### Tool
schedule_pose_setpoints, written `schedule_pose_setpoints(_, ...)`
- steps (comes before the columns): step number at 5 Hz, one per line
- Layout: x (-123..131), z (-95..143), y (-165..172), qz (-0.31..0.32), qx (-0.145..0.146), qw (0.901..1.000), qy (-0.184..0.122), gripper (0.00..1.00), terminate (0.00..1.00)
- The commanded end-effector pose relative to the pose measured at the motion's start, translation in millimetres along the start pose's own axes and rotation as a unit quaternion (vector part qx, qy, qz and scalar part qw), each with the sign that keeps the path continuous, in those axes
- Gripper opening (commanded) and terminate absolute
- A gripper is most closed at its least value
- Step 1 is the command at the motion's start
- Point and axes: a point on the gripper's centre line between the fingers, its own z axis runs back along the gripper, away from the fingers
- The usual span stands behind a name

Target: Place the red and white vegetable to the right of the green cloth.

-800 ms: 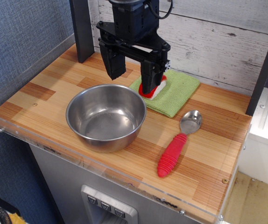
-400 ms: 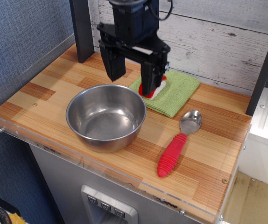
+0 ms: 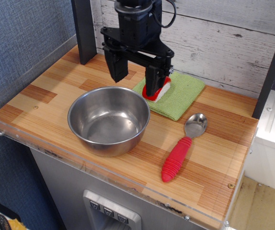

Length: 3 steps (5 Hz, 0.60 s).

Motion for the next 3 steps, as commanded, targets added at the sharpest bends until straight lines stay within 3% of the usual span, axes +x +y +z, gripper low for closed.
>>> schedule_pose_setpoints(1, 37.3, -11.4, 16.0, 0.014, 0.008, 0.9983, -0.056, 1.0, 0.0)
schedule_pose_setpoints(3, 63.1, -33.1, 34.2, 0.038, -0.006, 0.9985, -0.038, 1.0, 0.0)
